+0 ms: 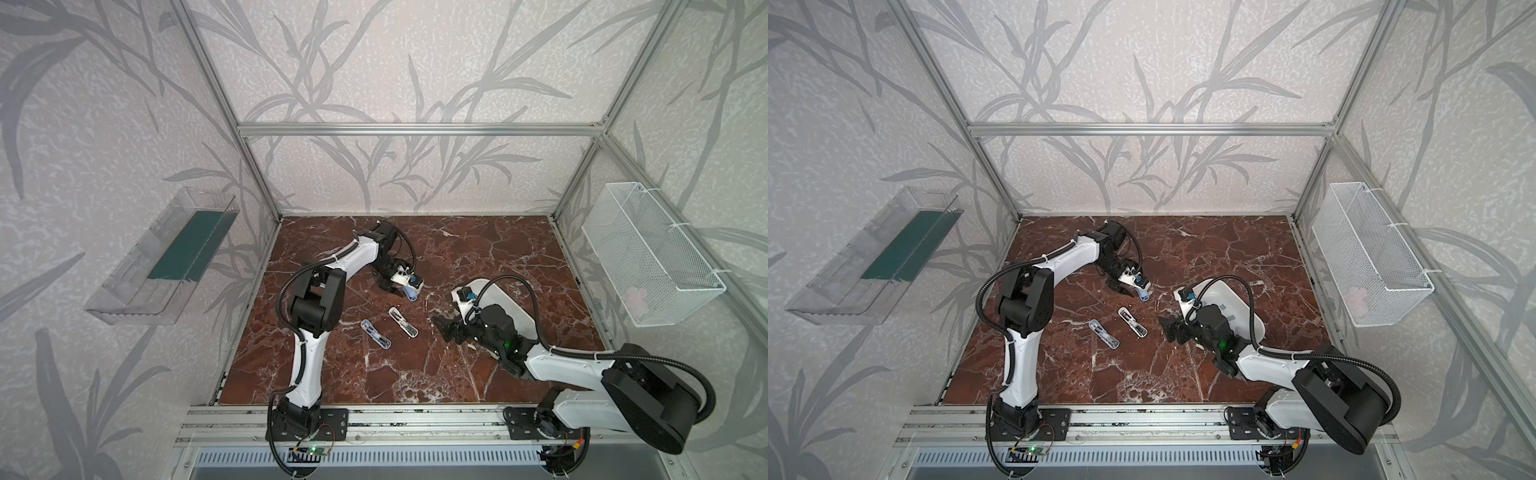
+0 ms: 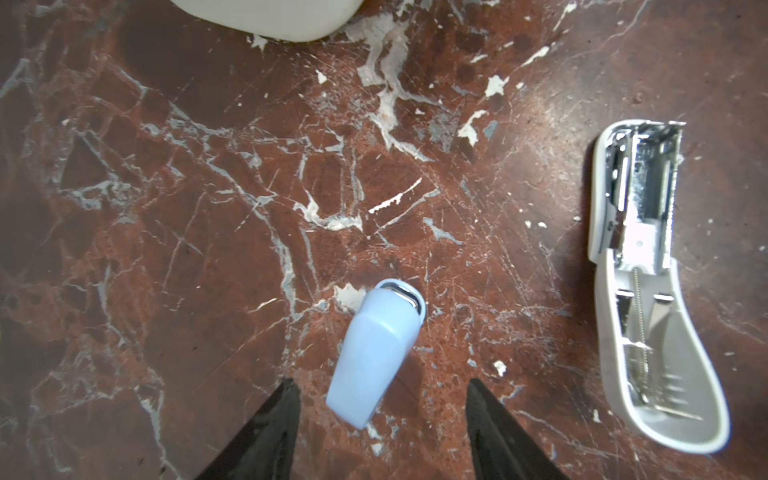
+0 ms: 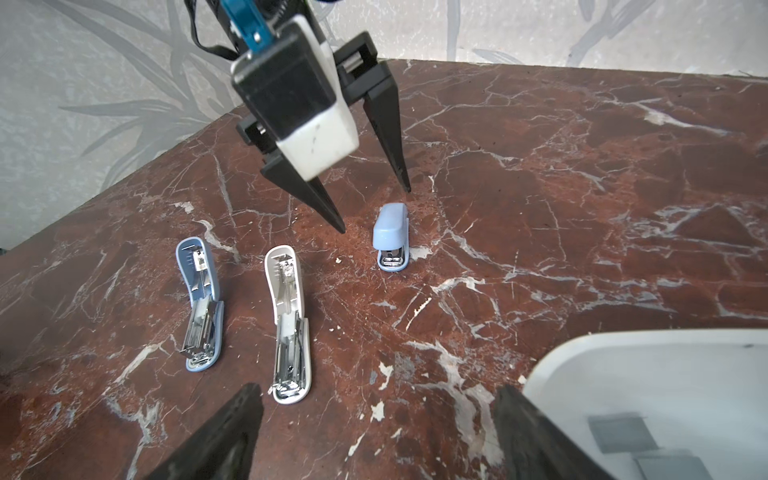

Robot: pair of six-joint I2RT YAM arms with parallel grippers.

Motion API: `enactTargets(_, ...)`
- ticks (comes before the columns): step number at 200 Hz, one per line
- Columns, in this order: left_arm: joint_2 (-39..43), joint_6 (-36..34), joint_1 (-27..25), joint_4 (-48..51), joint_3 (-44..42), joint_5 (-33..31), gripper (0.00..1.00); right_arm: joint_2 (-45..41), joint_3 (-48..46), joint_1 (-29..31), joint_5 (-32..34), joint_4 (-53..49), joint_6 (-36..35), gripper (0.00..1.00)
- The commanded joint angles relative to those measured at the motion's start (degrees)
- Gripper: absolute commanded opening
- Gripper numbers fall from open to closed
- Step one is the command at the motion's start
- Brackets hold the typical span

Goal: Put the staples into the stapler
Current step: 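Close left gripper on the small light blue stapler while right gripper withdraws, then lift the small light blue stapler with left gripper toward the right gripper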

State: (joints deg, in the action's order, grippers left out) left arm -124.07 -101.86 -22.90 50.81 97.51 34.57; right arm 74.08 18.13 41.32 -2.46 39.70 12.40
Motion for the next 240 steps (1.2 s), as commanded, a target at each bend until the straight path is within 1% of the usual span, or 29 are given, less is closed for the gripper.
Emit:
enactTargets(1, -1.12, -3.6, -0.81, 3.51, 1.37, -0.21, 0.65, 0.27, -0.38, -0.45, -0.12, 2.31, 0.36, 0.87)
enactTargets(12, -1.6, -3.95, -1.21, 3.59, 1.59, -0.54, 0.65, 1.01, -0.16, -0.53, -0.44, 2.29, 0.56, 0.87)
enactTargets(14, -1.67, -3.98, -1.38, 3.59, 1.66, -0.61, 0.65, 1.24, -0.12, -0.49, -0.52, 3.85, 0.64, 0.87)
enactTargets(20, -1.9, -4.12, -1.53, 3.6, 1.73, -0.66, 0.65, 1.61, -0.04, -0.62, -0.61, 4.23, 0.69, 0.87)
enactTargets(41, -2.88, -4.31, -1.94, 3.17, 2.43, 0.8, 0.65, 2.24, 0.07, -0.62, -0.66, 4.59, 1.05, 0.87)
enactTargets(69, -5.83, -4.84, -2.45, 4.76, 5.79, 0.55, 0.65, 2.77, 0.15, -0.71, -0.79, 4.86, 1.13, 0.87)
enactTargets(76, -6.69, -5.15, -2.63, 5.91, 7.09, 0.23, 0.62, 2.86, 0.24, -0.72, -0.79, 4.86, 1.18, 0.87)
enactTargets(94, -8.73, -5.86, -3.03, 9.48, 10.38, -1.02, 0.51, 3.08, 0.32, -0.68, -0.97, 5.03, 1.27, 0.87)
enactTargets(110, -9.91, -6.17, -3.21, 11.74, 12.44, -1.62, 0.44, 3.48, 0.37, -0.72, -0.9, 5.21, 1.22, 0.87)
enactTargets(123, -10.05, -6.15, -3.18, 12.43, 12.96, -1.51, 0.4, 3.99, 0.42, -0.8, -0.75, 5.55, 1.3, 0.87)
enactTargets(156, -9.81, -6.28, -3.21, 12.45, 12.18, -2.36, 0.32, 5.79, 0.94, -0.91, -1.62, 6.44, 2.22, 0.86)
enactTargets(168, -9.77, -6.28, -3.21, 12.73, 12.17, -2.57, 0.32, 6.07, 1.03, -0.97, -1.92, 6.64, 2.4, 0.86)
enactTargets(178, -9.62, -6.6, -3.21, 13.0, 12.05, -2.53, 0.36, 6.07, 1.03, -0.98, -1.95, 6.79, 2.51, 0.86)
enactTargets(215, -9.72, -6.68, -3.19, 11.97, 11.31, -2.77, 0.44, 5.81, 0.77, -0.96, -1.41, 6.66, 2.87, 0.86)
enactTargets(231, -9.88, -6.71, -3.2, 11.95, 11.43, -2.84, 0.44, 6.22, 0.85, -0.95, -1.58, 7.12, 3.14, 0.86)
enactTargets(240, -9.86, -6.68, -3.2, 11.95, 11.41, -2.9, 0.41, 6.42, 0.87, -0.96, -1.67, 7.31, 3.24, 0.86)
